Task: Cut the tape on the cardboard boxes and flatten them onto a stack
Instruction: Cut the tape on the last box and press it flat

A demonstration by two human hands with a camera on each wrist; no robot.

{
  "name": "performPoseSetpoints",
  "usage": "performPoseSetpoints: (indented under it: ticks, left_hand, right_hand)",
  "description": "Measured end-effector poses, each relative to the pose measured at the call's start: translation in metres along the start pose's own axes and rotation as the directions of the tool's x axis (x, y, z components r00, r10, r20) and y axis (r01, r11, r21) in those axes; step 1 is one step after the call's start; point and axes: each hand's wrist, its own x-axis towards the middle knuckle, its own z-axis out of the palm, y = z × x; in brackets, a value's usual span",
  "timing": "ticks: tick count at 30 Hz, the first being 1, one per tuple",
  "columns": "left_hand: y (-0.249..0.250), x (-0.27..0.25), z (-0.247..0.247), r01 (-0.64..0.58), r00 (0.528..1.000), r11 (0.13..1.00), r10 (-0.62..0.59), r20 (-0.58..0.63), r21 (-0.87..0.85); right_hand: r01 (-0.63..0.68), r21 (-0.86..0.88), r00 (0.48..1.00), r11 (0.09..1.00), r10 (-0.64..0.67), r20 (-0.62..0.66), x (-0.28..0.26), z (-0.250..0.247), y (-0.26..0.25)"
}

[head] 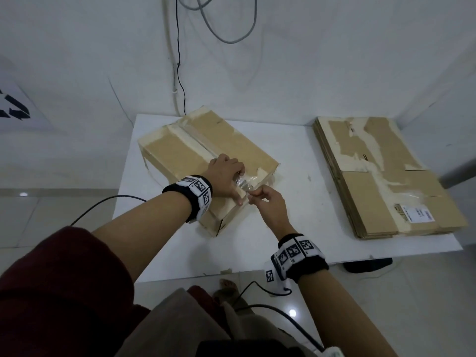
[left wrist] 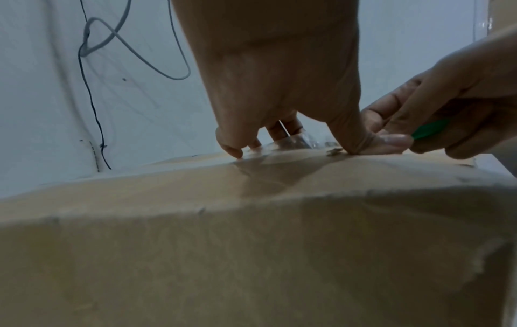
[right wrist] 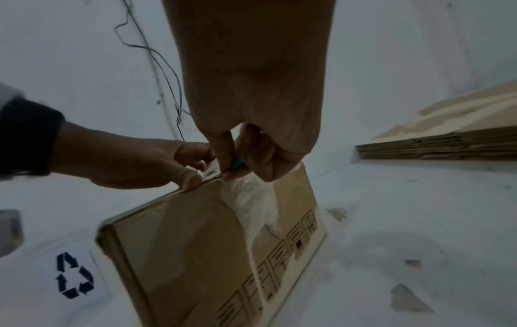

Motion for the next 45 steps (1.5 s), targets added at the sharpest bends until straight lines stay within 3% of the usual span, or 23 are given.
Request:
performPoseSetpoints:
  ticks: [2, 6, 10, 12, 14, 17, 20, 25, 34, 37, 41, 45]
  left_hand:
    - [0.001, -0.002, -0.002, 0.000, 1.000, 1.000, 0.000, -0.011, -0.002]
    - [0.010, -0.013, 0.000, 0.081, 0.995, 0.996, -0.084, -0.058, -0.045]
    - [0.032, -0.017, 0.007, 0.185, 0.974, 0.980, -0.194, -0.116, -0.077]
    - [0.035, -0.016, 0.009, 0.220, 0.962, 0.960, -0.243, -0.125, -0.175]
    - [0.028, -0.016, 0.011, 0.221, 0.943, 0.892, -0.299, -0.148, -0.395]
    - [0.015, -0.016, 0.022, 0.215, 0.896, 0.691, -0.421, -0.142, -0.690]
    - [0.010, -0.015, 0.033, 0.239, 0.822, 0.570, -0.549, -0.149, -0.786]
    - [0.009, -0.010, 0.041, 0.278, 0.770, 0.518, -0.624, -0.135, -0.809]
    - [0.005, -0.009, 0.042, 0.281, 0.784, 0.498, -0.613, -0.103, -0.820]
    - [0.005, -0.009, 0.041, 0.280, 0.790, 0.522, -0.602, -0.115, -0.806]
    - [0.005, -0.009, 0.041, 0.265, 0.798, 0.491, -0.595, -0.097, -0.830]
    - [0.005, -0.010, 0.040, 0.259, 0.805, 0.472, -0.587, -0.081, -0.843]
  right_hand:
    - [-0.008, 0.015, 1.000, 1.000, 0.008, -0.027, 0.002, -0.009, 0.003]
    - [0.008, 0.067, 0.974, 0.998, 0.007, -0.224, 0.005, -0.023, 0.016]
    - [0.027, 0.107, 0.988, 0.994, -0.010, -0.155, -0.003, -0.014, 0.015]
    - [0.061, 0.073, 0.992, 0.995, -0.052, -0.117, -0.009, -0.008, 0.016]
    - [0.098, 0.060, 0.990, 0.993, -0.091, -0.106, -0.015, -0.003, 0.020]
    - [0.146, 0.050, 0.984, 0.988, -0.139, -0.111, -0.018, -0.001, 0.026]
    - [0.229, -0.032, 0.967, 0.973, -0.231, -0.106, -0.019, -0.002, 0.028]
    - [0.359, -0.182, 0.924, 0.916, -0.375, -0.066, -0.016, -0.002, 0.030]
    - [0.325, -0.374, 0.906, 0.869, -0.399, -0.140, -0.021, 0.010, 0.031]
    - [0.315, -0.381, 0.912, 0.870, -0.389, -0.134, -0.018, 0.010, 0.027]
    - [0.250, -0.313, 0.941, 0.917, -0.306, -0.147, -0.018, 0.015, 0.029]
    - [0.257, -0.295, 0.941, 0.920, -0.308, -0.142, -0.020, 0.014, 0.031]
